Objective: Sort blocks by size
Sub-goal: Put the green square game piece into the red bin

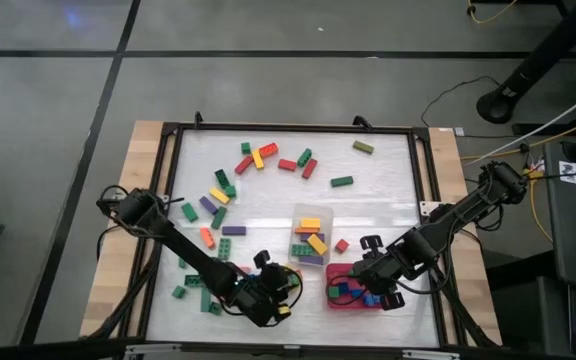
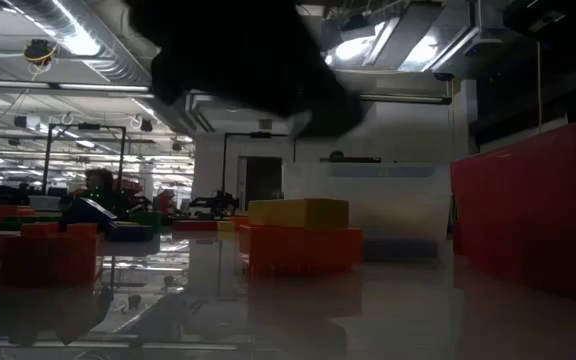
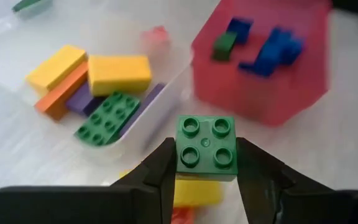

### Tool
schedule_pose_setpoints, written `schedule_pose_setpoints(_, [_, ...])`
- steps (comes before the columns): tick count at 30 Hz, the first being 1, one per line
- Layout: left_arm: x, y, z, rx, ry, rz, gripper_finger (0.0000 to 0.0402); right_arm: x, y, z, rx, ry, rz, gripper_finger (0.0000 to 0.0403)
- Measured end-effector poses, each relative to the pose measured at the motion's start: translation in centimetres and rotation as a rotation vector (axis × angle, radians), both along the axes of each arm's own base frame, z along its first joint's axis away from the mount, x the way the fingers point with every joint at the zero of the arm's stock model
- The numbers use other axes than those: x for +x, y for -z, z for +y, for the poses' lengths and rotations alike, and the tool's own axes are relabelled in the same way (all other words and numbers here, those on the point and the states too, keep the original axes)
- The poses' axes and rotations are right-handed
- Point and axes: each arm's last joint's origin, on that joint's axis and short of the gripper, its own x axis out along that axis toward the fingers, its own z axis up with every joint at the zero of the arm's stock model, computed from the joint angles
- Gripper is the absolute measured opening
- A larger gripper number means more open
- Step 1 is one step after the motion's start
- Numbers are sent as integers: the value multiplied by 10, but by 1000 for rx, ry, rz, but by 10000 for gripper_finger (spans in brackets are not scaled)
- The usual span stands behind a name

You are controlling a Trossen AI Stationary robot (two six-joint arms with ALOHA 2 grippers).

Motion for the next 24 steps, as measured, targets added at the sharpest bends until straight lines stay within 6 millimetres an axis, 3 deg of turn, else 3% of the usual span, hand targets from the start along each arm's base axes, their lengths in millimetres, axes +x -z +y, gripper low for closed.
schedule_pose_setpoints(5, [19,-13,-1,-46,65,-162,127,1,0,-1,-25,10,-19,175])
schedule_pose_setpoints(12, [54,-6,18,-32,161,-323,131,1,0,-1,-47,21,-40,175])
schedule_pose_setpoints(18, [74,12,42,-150,199,-338,159,2,0,-1,-45,21,-43,175])
schedule_pose_setpoints(24, [83,17,58,-268,334,-295,187,2,0,-1,-45,20,-43,175])
